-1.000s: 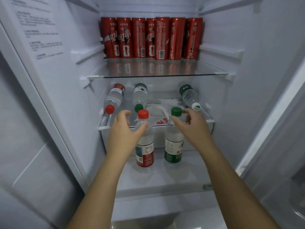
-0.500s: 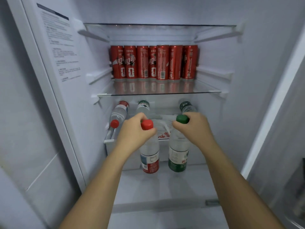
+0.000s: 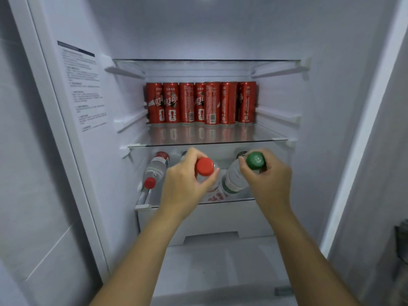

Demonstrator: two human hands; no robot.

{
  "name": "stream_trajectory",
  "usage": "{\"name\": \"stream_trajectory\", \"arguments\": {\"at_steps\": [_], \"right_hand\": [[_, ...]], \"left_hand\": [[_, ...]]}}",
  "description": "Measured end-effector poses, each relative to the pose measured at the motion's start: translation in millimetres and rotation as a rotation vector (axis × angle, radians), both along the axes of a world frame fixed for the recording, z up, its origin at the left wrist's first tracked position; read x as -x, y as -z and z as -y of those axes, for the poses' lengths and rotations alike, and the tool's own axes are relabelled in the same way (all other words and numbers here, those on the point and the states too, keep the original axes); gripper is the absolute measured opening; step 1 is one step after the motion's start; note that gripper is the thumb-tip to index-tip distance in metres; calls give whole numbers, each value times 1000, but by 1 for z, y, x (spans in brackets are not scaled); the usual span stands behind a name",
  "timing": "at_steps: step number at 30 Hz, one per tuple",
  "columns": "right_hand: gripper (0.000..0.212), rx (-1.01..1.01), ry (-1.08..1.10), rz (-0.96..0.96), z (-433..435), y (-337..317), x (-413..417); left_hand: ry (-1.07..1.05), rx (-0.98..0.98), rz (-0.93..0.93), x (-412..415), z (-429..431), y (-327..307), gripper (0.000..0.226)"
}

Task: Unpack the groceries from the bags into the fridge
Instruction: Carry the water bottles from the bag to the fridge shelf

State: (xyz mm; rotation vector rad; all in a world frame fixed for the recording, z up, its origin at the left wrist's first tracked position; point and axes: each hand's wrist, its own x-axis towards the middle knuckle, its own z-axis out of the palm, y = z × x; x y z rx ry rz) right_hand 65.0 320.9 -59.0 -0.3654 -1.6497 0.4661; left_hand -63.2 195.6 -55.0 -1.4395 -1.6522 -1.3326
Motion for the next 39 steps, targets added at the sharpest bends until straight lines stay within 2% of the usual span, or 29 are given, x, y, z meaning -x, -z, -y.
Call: {"name": "stream_trajectory", "arguments": {"at_steps": [6,9,12,16,21,27,34,39], "right_hand": [[9,-33,8,11,-9,32,15],[24,0,89,157,-15,52,30],[41,64,221,352,-25,67,45],[52,52,324,508,-43,77,60],[61,162,287,737,-63,80,78],[66,264,243,878,-77,70,94],[65,305,98,874,-77,68,113],[67,294,76,856,-78,69,126]], "left_hand": [[-42,-43,-121,17,-22,33,28],[-55,-18,-124,27,-32,42,27],[-181,107,-160,37,-43,54,25],[-308,304,-227,50,-61,68,42],[-403,561,-263,70,-86,73,49],[-458,623,-260,87,-104,70,51],[-514,589,-212,107,-103,74,50],[-468,541,-176,120,-97,77,56]]}}
